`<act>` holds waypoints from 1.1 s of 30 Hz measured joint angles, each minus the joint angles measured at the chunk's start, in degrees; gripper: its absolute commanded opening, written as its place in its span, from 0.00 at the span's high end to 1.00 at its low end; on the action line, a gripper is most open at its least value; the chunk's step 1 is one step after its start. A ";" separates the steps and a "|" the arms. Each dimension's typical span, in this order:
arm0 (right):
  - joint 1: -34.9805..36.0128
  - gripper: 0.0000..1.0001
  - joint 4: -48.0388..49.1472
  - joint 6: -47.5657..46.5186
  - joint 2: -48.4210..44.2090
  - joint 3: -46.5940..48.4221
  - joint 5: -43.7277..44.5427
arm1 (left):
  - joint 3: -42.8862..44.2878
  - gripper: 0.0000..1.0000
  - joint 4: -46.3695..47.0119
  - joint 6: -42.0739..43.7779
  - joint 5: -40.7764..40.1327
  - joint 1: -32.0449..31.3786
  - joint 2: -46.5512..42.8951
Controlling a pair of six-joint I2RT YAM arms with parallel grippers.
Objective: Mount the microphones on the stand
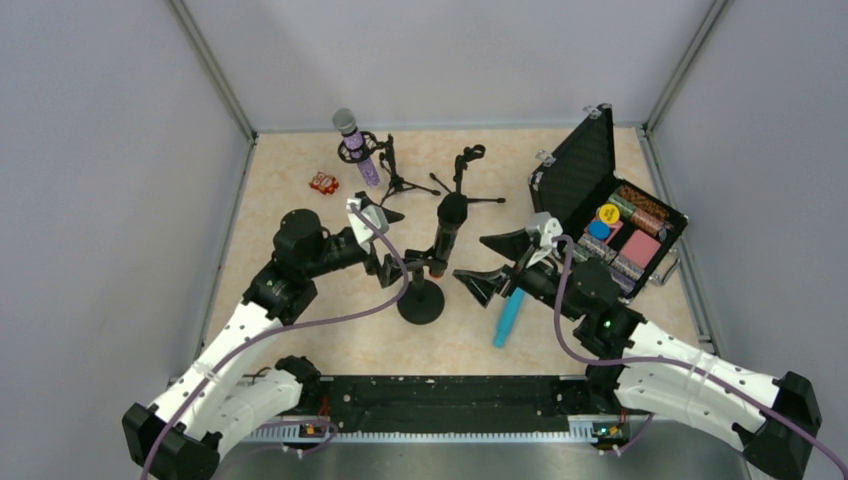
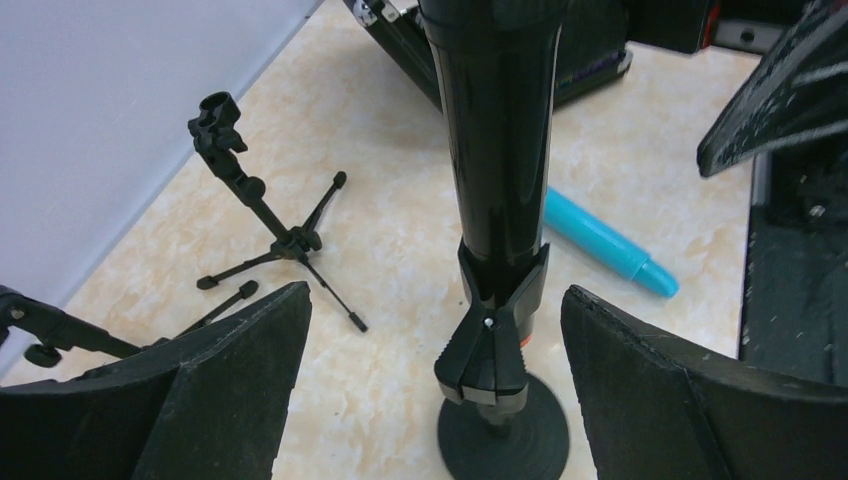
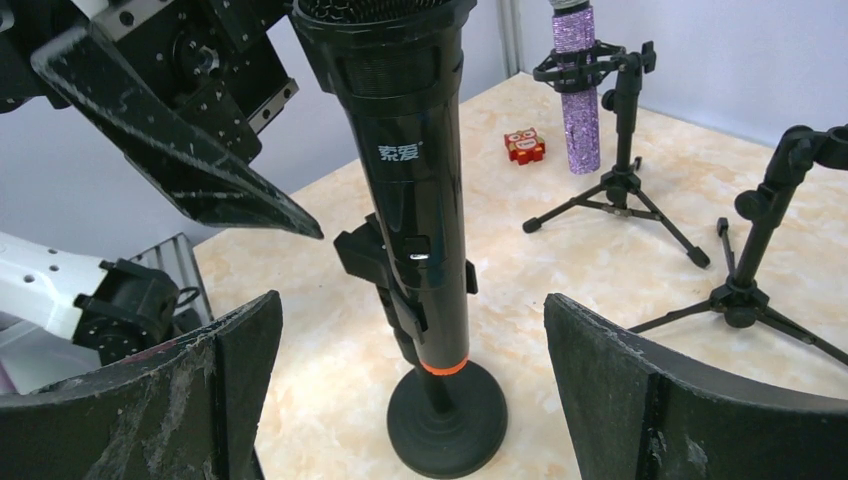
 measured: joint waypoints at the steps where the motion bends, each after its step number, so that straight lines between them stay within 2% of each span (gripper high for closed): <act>1: 0.00 0.01 -0.31 0.48 -0.20 -0.07 -0.39 | -0.50 0.01 0.42 -1.97 -0.37 0.00 -0.96; 6: -1.75 0.01 -0.07 4.85 -0.02 -1.88 -5.68 | -6.29 0.01 0.17 -9.16 -2.97 0.00 -8.76; 13: -5.97 0.01 1.31 10.71 1.86 -3.80 -13.68 | -20.37 0.02 1.70 -16.41 -8.04 0.00 -22.45; 16: -7.21 0.01 1.68 11.80 1.86 -4.15 -15.65 | -25.00 0.01 2.84 -17.97 -8.66 -0.07 -23.85; 20: -8.13 0.01 2.29 12.74 1.86 -4.15 -17.42 | -26.91 0.02 3.89 -19.02 -9.81 -0.31 -21.40; 27: -8.44 0.01 2.80 13.09 2.49 -4.15 -18.67 | -33.11 0.03 20.20 -22.23 -8.57 -0.74 -10.67; 33: -8.79 0.01 2.71 13.07 3.34 -4.15 -19.06 | -34.53 0.02 31.93 -20.09 -6.54 -2.32 -0.57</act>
